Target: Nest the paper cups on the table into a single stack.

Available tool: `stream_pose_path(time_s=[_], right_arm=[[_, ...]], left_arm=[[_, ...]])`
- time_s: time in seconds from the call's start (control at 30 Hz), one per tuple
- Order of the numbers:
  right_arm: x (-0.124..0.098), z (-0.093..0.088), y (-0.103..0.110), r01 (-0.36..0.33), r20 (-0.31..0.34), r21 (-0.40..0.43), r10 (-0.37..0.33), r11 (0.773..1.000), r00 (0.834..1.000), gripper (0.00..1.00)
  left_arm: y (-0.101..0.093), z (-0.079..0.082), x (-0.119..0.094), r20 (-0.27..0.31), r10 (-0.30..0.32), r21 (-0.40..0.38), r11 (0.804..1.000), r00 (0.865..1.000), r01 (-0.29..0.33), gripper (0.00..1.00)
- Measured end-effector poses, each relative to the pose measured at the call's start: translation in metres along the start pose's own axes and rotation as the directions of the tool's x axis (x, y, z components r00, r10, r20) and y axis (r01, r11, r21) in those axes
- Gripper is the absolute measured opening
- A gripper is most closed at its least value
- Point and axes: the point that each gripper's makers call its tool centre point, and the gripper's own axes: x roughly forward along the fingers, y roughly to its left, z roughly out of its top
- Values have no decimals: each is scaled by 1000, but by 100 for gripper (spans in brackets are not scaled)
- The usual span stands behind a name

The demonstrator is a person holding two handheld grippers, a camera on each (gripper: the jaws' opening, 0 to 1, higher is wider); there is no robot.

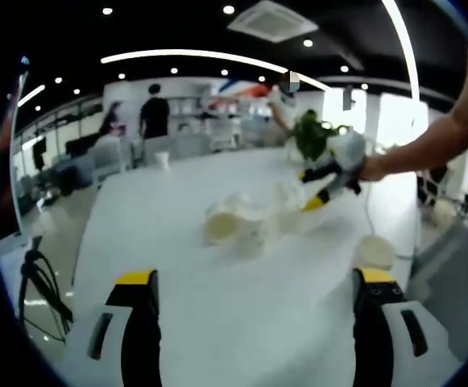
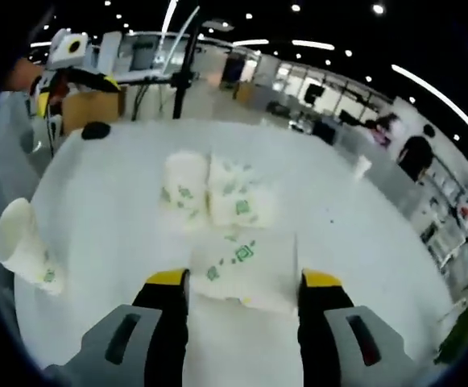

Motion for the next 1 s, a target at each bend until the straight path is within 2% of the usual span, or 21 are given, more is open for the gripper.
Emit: stream_pose_path(time_s=[0.07,0.37,0.57,0.67,0.77,0.9,1.0], right_arm=[[-3,6,-8,28,0,-40,-28,999,1000,51],[-23,32,-25,45,53,-75,-41,996,998,51],[-37,43,-34,67,78,-122,-58,990,995,51],[-44,42,-42,67,85,-141,-55,988,995,51],[-48,47,-43,61,90,-151,-48,987,995,51],[-55,61,-36,26,132,-95,-14,995,991,51],[-58,65,-31,19,140,-94,-6,995,990,51]], left_arm=[[1,1,2,1,-3,-1,1000,1000,3,98],[0,23,14,39,-33,-46,998,999,35,98],[-3,32,24,27,-65,-64,996,998,66,98],[-7,42,33,35,-83,-45,995,996,84,98],[-7,50,36,40,-93,-49,994,995,95,98],[-10,67,38,91,-110,-95,988,990,119,98],[-11,74,42,110,-115,-109,986,987,127,98]])
